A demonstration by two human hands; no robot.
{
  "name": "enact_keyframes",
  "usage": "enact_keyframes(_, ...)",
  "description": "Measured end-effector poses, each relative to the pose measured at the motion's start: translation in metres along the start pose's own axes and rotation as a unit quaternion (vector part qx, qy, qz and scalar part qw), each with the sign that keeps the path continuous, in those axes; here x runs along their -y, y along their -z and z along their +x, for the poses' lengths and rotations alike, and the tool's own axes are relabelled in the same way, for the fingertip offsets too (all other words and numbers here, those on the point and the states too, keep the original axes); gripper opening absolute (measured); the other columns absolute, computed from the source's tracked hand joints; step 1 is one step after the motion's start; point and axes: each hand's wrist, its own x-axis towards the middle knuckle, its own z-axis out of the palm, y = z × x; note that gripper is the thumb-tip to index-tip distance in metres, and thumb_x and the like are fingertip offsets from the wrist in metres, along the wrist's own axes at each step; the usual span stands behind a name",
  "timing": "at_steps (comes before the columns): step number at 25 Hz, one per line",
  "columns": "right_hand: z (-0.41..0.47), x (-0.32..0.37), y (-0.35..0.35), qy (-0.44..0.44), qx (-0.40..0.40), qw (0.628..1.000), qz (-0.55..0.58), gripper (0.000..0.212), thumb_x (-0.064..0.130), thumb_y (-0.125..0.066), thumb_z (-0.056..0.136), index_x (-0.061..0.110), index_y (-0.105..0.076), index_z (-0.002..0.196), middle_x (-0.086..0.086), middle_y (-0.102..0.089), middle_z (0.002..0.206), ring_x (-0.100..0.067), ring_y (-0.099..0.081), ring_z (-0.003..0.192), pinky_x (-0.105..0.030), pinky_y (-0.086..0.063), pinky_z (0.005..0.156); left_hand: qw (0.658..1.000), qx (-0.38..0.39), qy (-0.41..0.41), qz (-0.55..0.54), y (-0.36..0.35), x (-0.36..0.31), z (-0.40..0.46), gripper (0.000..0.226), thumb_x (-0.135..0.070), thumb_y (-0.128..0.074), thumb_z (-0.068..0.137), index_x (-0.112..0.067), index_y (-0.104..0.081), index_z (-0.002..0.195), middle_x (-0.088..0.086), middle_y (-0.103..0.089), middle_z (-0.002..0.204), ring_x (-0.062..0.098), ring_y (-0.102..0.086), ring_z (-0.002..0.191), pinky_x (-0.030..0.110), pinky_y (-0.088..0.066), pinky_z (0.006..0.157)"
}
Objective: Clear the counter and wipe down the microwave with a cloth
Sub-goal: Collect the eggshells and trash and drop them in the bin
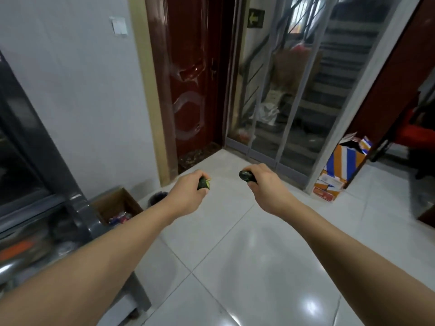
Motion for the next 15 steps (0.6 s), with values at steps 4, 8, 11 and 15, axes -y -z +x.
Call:
enact_keyframes(4,0.074,-0.04,-0.001,0.024,0.016,1.0,0.011,0.027,0.008,-0.046,0.095,0.013,-0.051,0.121,-0.007,-0.048,0.118,-0.025,-0.051,0.1,-0.029,-0.04,0.083,0.999,-0.013,0.027,0.02,-0.01,-0.007,0.076,0.025,-0.017,-0.053,0.093,-0.019,-0.052,0.118,0.004,-0.058,0.115,0.018,-0.052,0.097,0.026,-0.041,0.077)
enact_keyframes(8,0.153,-0.074,-0.009,0.04,0.028,0.999,0.022,0.024,0.008,-0.046,0.095,0.013,-0.053,0.117,-0.007,-0.049,0.115,-0.026,-0.052,0.097,-0.033,-0.043,0.084,0.999,-0.02,0.045,0.016,-0.018,0.002,0.155,0.025,-0.019,-0.052,0.094,-0.021,-0.051,0.119,0.001,-0.057,0.109,0.018,-0.053,0.092,0.026,-0.04,0.071)
enact_keyframes(11,0.222,-0.098,-0.016,0.052,0.036,0.998,0.016,0.024,0.007,-0.046,0.095,0.014,-0.053,0.117,-0.008,-0.049,0.114,-0.025,-0.052,0.097,-0.034,-0.043,0.084,0.998,-0.03,0.058,0.014,-0.021,0.013,0.224,0.025,-0.018,-0.051,0.094,-0.022,-0.051,0.119,0.001,-0.056,0.105,0.018,-0.052,0.089,0.026,-0.038,0.069)
enact_keyframes(15,0.304,-0.121,-0.018,0.065,0.047,0.997,0.02,0.024,0.008,-0.046,0.095,0.015,-0.052,0.117,-0.006,-0.048,0.115,-0.023,-0.051,0.098,-0.033,-0.042,0.084,0.996,-0.047,0.078,0.011,-0.016,0.022,0.302,0.025,-0.016,-0.053,0.094,-0.021,-0.052,0.118,0.0,-0.055,0.103,0.017,-0.052,0.087,0.025,-0.039,0.067)
